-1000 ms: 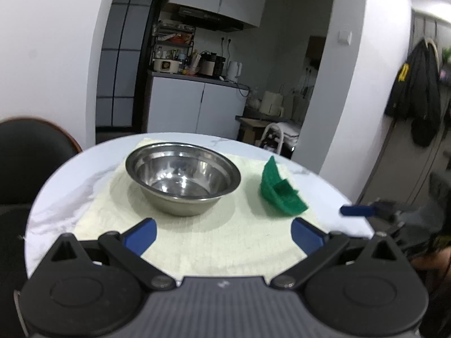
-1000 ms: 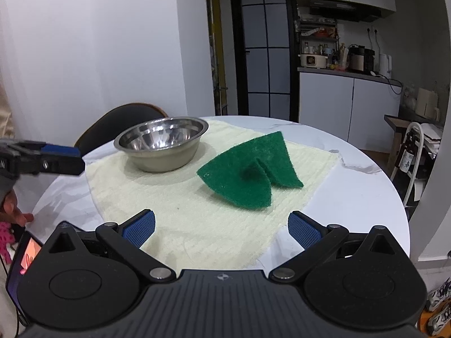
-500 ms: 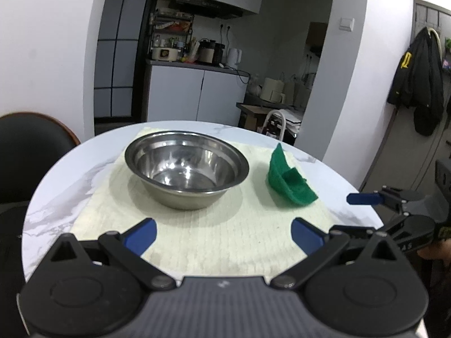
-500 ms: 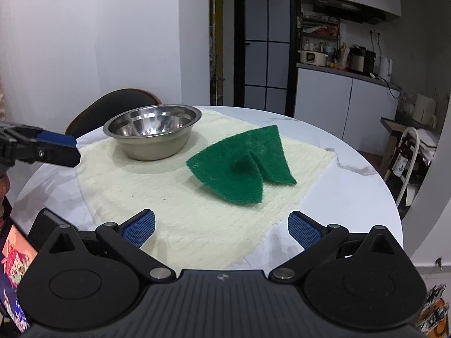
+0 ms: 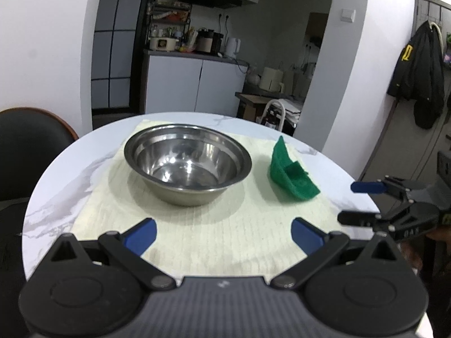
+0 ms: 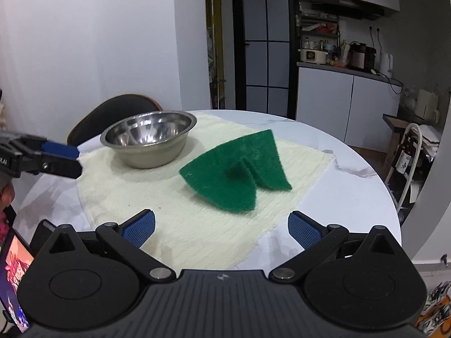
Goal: Clean bowl
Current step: 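Move the right tool toward the green scouring pad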
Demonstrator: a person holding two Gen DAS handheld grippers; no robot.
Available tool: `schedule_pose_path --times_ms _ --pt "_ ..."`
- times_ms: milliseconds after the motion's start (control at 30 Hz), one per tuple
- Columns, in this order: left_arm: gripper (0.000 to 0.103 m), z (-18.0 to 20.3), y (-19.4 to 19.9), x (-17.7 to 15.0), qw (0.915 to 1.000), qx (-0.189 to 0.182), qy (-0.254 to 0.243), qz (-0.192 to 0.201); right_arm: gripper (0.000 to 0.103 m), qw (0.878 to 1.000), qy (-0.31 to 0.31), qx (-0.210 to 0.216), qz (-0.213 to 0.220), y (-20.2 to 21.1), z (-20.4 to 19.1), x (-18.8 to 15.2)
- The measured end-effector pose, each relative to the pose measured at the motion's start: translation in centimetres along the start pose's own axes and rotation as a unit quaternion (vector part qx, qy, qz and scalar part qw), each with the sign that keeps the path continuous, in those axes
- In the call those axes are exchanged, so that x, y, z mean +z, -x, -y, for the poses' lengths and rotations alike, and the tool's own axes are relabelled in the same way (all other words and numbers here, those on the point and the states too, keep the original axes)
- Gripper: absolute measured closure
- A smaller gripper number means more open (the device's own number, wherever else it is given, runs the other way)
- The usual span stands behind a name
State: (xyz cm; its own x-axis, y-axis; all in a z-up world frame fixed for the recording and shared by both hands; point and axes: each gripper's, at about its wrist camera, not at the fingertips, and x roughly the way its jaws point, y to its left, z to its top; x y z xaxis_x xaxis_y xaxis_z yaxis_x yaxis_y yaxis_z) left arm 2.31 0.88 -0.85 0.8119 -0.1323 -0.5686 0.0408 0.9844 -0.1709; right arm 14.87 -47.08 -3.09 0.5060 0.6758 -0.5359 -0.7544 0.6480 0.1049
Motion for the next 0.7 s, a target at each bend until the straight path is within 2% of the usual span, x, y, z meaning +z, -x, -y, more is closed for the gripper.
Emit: schedule_pose_path --times_ms 200,333,467,600,700 --pt "0.0 -0.2 0.4 0.1 0.9998 -0.011 -0.011 0.011 0.0 1.0 -0.006 -0.022 -0.01 -0.1 0.4 -0.1" --pt "0.0 -0.9 -0.4 0.0 0.9999 -0.001 0.007 -0.011 0.0 1.0 0.001 -0.015 -0.009 0.0 0.2 -0.3" --pt "0.0 -1.6 -0.2 -0.3 0.9996 -0.012 0.025 -0.002 0.0 1.0 0.002 -0.018 0.001 0.4 0.2 -0.6" --pt "0.0 -1.7 0.2 -0.5 0.9998 0.017 0.008 0.005 0.0 1.0 0.009 -0.014 0.005 1.1 0.3 -1.0" --pt "0.0 -1.8 0.3 -0.7 0.9998 0.016 0.004 0.007 0.0 1.0 0.015 -0.021 -0.003 1.0 0.0 -1.1"
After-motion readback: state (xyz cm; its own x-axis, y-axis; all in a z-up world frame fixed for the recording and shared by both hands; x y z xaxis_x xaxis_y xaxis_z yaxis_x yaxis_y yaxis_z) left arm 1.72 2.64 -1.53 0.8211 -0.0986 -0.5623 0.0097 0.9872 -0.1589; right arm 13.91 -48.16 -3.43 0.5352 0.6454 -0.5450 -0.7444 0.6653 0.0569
